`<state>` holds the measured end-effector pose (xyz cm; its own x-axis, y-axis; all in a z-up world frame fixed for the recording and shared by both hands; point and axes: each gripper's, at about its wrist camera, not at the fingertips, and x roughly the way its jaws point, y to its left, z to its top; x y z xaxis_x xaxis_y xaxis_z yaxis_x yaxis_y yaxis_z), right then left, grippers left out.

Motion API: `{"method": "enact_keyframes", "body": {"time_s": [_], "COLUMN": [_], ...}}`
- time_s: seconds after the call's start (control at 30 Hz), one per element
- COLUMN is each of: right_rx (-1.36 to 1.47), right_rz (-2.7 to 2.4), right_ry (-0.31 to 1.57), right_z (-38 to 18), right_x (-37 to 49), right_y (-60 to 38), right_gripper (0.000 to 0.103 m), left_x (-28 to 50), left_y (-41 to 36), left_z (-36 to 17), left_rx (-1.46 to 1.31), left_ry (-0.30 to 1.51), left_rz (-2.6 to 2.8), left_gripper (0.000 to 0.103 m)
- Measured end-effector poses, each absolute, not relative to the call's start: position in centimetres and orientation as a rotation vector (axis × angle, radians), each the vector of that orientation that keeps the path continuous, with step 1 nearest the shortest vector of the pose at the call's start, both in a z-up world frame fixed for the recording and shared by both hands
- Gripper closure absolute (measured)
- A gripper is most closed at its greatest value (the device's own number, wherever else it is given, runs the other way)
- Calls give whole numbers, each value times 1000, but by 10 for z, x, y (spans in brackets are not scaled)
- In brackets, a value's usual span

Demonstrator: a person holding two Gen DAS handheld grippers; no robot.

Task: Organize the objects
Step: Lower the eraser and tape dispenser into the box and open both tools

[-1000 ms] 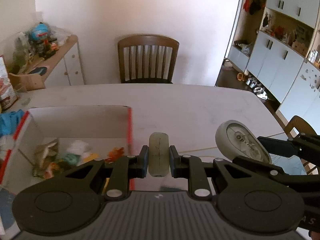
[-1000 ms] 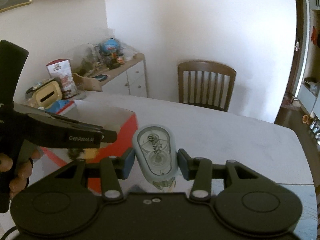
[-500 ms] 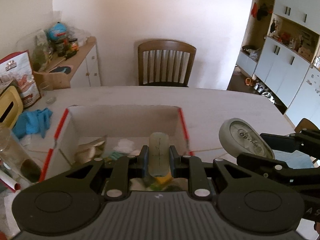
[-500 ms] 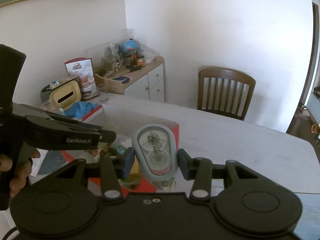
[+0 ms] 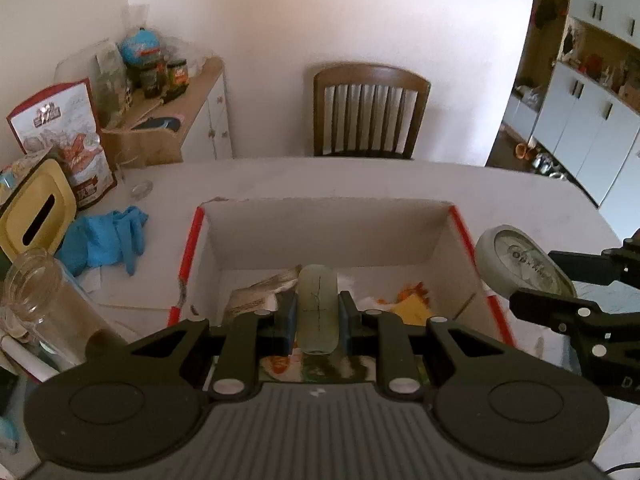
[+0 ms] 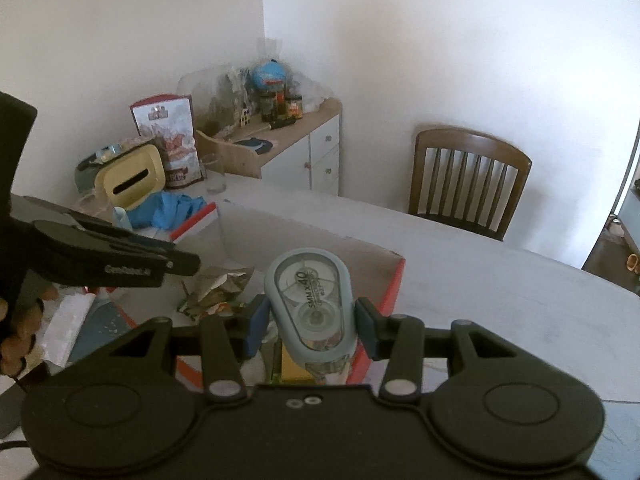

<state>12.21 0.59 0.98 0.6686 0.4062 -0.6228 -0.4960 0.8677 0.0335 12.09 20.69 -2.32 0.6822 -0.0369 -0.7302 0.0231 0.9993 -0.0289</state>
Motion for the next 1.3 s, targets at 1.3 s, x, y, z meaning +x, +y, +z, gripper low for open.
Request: {"method": "enact_keyframes", "body": {"time_s": [1.3], "right_rx": [-240], "right_rz": [585], "right_ry": [904], "right_z": [-79], "right_x": [220], "right_y": [82], "right_gripper": [52], "left_x": [179], "left_y": [230], "left_z": [-109], "left_rx": [-17], "left_ry": [977], "left_rz": [-75], "left_gripper": [82]}}
